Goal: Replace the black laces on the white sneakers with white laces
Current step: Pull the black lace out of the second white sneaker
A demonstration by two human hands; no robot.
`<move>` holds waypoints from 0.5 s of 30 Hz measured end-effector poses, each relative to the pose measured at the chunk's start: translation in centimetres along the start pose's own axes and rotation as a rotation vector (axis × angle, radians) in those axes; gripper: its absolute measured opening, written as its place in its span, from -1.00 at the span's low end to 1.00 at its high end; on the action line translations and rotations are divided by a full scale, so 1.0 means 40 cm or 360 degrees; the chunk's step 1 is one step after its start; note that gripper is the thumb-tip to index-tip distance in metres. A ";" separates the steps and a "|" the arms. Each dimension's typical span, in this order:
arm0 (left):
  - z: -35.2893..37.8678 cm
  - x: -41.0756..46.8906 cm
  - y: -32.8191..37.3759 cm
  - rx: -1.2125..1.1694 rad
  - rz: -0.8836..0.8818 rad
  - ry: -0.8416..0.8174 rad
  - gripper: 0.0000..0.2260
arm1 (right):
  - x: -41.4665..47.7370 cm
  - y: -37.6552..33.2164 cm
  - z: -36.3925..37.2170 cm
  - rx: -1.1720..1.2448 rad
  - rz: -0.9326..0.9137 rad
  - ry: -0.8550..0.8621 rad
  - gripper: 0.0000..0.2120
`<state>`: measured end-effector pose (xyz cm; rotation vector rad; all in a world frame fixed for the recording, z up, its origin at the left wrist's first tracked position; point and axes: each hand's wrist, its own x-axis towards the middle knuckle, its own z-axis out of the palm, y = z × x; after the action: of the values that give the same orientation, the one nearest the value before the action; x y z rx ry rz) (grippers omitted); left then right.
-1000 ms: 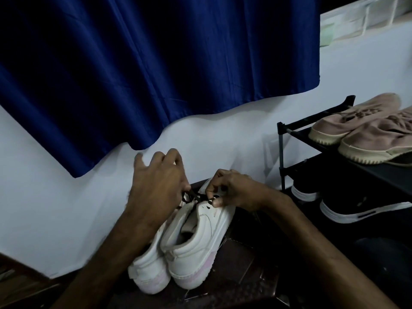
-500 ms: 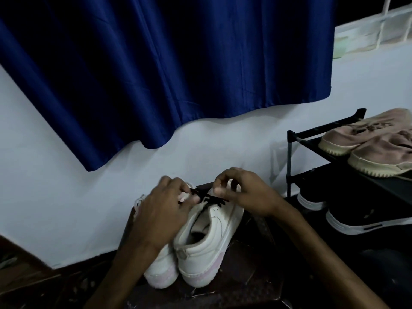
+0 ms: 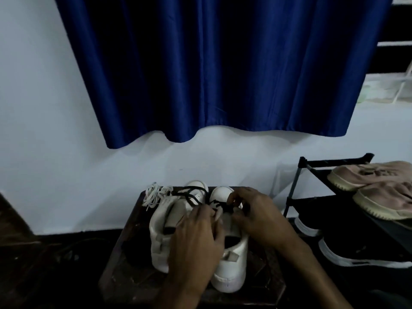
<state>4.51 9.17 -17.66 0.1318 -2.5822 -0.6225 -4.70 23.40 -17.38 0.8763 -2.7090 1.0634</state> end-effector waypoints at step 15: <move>0.088 -0.062 -0.091 -0.1241 0.0364 -0.0209 -0.46 | 0.034 -0.014 -0.029 -0.0328 -0.0196 -0.0184 -0.79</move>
<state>4.95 7.85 -23.11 -0.4622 -2.2298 -1.5136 -5.65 23.16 -15.79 1.0804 -2.7508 0.7163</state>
